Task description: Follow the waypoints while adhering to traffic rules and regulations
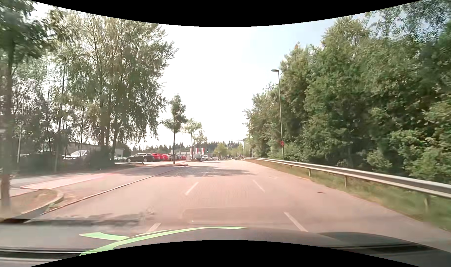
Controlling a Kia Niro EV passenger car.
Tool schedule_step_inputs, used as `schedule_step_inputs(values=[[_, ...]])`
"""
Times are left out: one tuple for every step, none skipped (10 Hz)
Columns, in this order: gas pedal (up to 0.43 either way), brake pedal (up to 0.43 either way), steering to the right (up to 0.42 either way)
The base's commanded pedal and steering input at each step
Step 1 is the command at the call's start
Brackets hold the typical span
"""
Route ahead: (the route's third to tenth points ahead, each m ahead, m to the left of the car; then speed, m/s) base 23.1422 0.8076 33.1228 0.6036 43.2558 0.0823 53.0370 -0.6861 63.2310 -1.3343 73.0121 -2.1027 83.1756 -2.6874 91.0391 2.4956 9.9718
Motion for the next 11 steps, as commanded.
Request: schedule_step_inputs(values=[[0.209, 0.0, 0.0], [0.197, 0.0, 0.0], [0.177, 0.0, 0.0], [0.157, 0.0, 0.0], [0.15, 0.0, 0.0], [0.138, 0.0, 0.0], [0.138, 0.0, 0.0], [0.118, 0.0, 0.0], [0.118, 0.0, 0.0], [0.118, 0.0, 0.0], [0.11, 0.0, 0.0]])
